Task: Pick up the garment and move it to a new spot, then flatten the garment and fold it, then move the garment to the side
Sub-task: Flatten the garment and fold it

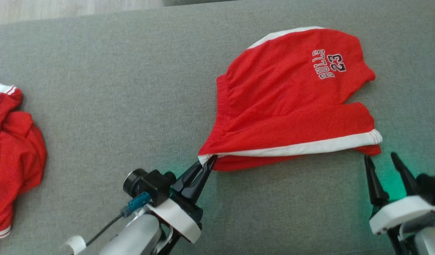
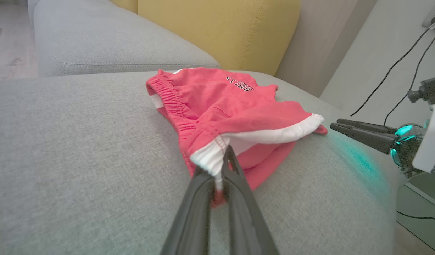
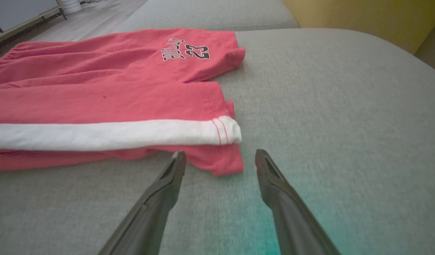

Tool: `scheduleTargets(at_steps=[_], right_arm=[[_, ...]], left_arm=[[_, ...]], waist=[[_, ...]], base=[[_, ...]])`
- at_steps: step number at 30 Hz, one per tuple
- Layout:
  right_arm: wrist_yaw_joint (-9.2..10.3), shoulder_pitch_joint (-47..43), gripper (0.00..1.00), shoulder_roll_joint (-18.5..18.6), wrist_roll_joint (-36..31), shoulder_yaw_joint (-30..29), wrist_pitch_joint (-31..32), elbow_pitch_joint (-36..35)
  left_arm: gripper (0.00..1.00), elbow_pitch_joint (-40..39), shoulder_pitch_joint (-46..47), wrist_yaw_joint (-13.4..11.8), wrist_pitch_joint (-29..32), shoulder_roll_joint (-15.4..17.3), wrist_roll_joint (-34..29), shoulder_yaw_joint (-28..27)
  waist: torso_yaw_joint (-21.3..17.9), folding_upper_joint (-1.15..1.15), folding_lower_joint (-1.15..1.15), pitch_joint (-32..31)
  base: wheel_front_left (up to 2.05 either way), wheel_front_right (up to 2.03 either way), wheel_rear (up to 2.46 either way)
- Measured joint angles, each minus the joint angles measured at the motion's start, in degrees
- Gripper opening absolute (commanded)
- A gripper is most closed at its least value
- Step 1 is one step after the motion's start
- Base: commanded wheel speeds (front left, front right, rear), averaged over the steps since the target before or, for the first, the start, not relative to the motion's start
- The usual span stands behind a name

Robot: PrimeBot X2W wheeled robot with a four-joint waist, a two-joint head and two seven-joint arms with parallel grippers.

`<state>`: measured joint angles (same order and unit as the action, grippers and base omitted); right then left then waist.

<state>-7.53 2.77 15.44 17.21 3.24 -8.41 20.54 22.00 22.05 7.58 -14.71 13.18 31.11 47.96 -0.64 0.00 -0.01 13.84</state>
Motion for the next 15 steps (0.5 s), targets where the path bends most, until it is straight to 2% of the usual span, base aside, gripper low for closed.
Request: scheduleTargets(at_steps=[8, 15], right_arm=[[0.0, -1.9, 1.0, -2.0, 0.6, -1.5, 0.1, -2.0], [0.0, 3.7, 1.0, -1.7, 2.1, -2.2, 2.2, 1.2]], left_arm=[[0.0, 0.1, -2.6, 0.0, 0.0, -0.6, -0.5, -0.1], [0.0, 0.0, -2.5, 0.0, 0.0, -0.8, -0.5, 0.1]], waist=[[0.2, 0.0, 0.0, -2.2], [0.7, 0.0, 0.0, -2.2]], base=[[0.0, 0.0, 0.0], [0.0, 0.0, 0.0]])
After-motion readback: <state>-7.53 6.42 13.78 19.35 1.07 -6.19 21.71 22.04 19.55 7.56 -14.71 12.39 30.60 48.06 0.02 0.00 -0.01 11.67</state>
